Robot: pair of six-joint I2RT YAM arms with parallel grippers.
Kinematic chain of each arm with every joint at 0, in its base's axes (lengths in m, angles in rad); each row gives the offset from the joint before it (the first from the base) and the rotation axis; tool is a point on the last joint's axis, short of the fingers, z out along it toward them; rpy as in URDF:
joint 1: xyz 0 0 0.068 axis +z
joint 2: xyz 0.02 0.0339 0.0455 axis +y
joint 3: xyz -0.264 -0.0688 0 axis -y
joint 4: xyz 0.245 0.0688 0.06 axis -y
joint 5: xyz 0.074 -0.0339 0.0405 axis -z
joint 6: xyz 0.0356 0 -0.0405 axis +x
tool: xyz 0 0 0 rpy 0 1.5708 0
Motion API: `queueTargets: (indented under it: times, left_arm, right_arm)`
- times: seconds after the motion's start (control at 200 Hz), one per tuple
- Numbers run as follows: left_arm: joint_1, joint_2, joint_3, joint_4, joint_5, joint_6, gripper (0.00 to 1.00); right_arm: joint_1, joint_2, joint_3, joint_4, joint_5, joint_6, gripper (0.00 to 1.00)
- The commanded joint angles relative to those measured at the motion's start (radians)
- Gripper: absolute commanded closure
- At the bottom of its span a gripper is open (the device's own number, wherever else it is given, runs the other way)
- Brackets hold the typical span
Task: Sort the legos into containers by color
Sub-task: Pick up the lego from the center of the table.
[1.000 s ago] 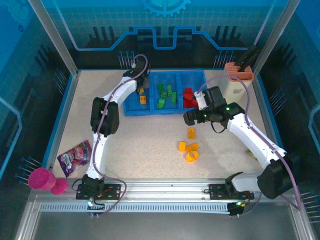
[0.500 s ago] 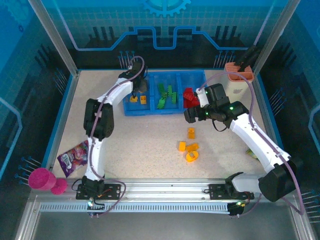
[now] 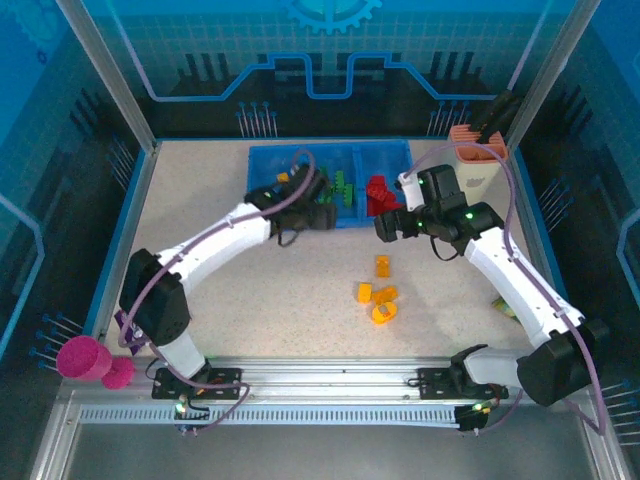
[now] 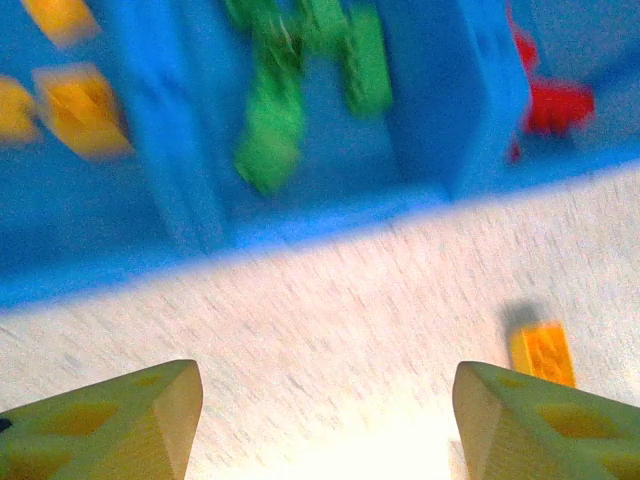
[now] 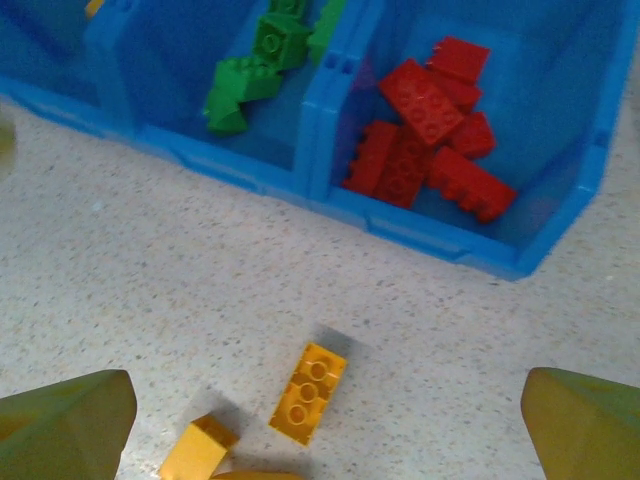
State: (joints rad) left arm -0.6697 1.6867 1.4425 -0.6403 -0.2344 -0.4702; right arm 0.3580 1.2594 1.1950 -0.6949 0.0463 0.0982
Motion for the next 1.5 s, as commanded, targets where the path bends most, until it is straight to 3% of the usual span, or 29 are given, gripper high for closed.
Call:
queueTargets:
  times: [0.0,0.195,0.435,0.54,0.806,1.081,1.371,1.491]
  left_arm:
    - [-0.091,0.015,-0.050,-0.035,0.065,-0.186,0.31]
    - [-0.215,0.134,0.033,0.026,0.068,-0.341,0.31]
    - [-0.293,0.365,0.271,-0.026,-0.044,-0.324,0.31]
    - [-0.299,0.479,0.393,-0.084,-0.044,-0.318,0.30]
    - [-0.302,0.680,0.627,-0.239,-0.103,-0.252,0.30]
    - [-0.301,0.776,0.696,-0.294,-0.071,-0.272,0.31]
    - [-0.300,0.815,0.694,-0.283,-0.025,-0.292,0.53]
    - [-0.297,0.799,0.653,-0.277,-0.015,-0.292,0.68]
  right_arm:
    - [-0.054,-0.067,-0.001,0.023,0.046,0.048,0.00]
    - [-0.164,-0.136,-0.059,0.037,0.038,0.157,0.00]
    - [-0.291,-0.228,-0.120,0.049,-0.011,0.199,0.00]
    - [-0.335,-0.249,-0.134,0.051,-0.055,0.216,0.00]
    - [-0.343,-0.277,-0.193,0.033,-0.084,0.206,0.00]
    - [-0.346,-0.261,-0.202,0.070,-0.109,0.208,0.00]
    - [-0.350,-0.258,-0.209,0.071,-0.109,0.207,0.00]
    - [-0.356,-0.257,-0.206,0.068,-0.105,0.205,0.00]
